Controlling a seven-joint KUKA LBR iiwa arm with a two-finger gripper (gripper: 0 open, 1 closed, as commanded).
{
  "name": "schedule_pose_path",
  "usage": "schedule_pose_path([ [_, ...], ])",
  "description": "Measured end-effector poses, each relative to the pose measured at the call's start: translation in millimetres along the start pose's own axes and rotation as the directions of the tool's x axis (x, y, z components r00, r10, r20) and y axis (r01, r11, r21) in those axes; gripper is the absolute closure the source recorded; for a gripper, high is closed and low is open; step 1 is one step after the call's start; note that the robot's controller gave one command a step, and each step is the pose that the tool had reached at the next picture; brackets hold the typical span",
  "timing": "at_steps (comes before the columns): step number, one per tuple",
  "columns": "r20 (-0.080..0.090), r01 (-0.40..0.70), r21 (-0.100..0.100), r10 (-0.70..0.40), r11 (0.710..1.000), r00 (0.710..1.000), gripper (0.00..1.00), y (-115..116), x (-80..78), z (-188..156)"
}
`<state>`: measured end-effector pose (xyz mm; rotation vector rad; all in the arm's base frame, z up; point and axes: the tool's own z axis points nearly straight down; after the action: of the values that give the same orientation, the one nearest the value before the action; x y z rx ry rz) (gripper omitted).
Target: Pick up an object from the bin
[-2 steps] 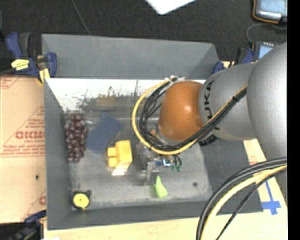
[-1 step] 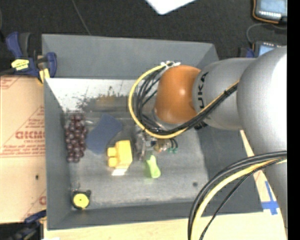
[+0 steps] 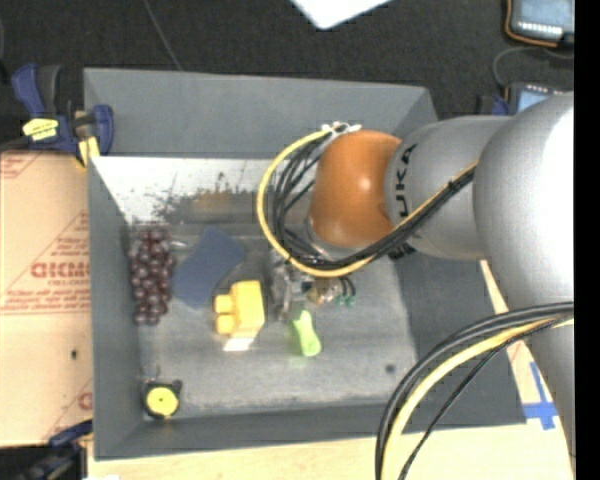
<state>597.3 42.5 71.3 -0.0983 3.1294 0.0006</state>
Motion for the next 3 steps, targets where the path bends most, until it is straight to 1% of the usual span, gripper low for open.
schedule_pose_path([
  [2, 0.0, -0.001, 0.0, 0.001, 1.0, 1.0, 1.0, -0.1, 0.0, 0.0],
  [3, -0.004, 0.05, -0.001, -0.05, 0.999, 0.999, 1.0, -11.9, 16.0, -12.5],
])
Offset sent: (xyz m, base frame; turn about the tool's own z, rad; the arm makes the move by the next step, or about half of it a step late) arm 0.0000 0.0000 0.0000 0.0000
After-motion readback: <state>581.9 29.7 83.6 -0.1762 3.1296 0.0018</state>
